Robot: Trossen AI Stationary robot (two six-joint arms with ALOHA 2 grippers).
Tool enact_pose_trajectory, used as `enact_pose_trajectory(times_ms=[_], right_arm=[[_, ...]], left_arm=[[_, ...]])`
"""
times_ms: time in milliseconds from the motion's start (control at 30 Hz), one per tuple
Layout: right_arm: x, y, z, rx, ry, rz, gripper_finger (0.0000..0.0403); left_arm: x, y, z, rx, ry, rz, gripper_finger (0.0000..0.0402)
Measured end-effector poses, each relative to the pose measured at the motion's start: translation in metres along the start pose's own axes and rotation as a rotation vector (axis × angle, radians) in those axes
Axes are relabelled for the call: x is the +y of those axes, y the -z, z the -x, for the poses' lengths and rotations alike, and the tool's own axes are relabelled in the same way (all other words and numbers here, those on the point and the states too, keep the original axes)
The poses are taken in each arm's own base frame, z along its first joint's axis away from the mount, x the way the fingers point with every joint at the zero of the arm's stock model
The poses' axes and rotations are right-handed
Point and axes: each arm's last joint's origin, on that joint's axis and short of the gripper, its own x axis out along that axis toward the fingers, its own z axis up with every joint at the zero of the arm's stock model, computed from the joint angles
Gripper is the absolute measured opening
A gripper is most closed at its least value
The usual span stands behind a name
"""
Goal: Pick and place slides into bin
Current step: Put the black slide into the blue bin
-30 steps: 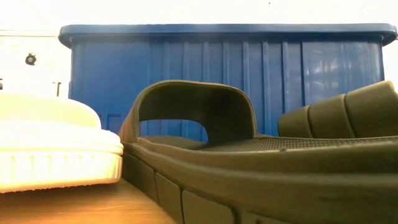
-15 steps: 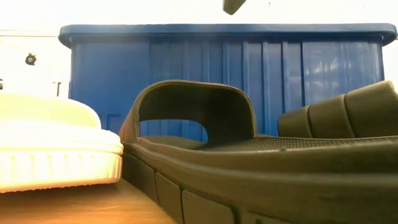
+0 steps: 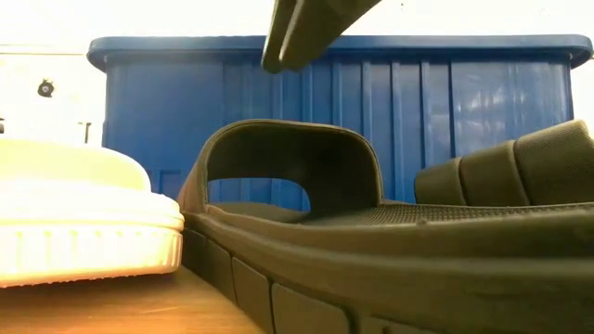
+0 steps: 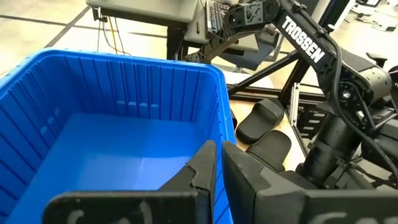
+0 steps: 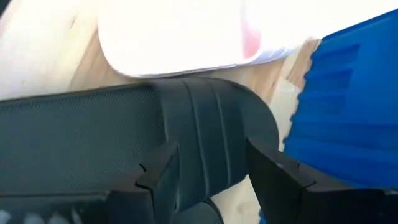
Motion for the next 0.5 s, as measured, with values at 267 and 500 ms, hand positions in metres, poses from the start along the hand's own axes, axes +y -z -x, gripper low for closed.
enact_pose_trajectory(times_ms=[267, 500], right_arm=[[0.010, 0.004, -0.015, 0.036, -0.063, 0.006, 0.0171], [0.016, 0.004, -0.029, 0.035, -0.032, -0.013, 0.0171]], left_arm=[[0.000, 0.000, -0.002, 0.006, -0.001, 0.001, 0.0011], [0.001, 0.001, -0.005, 0.013, -0.001, 0.006, 0.0011]])
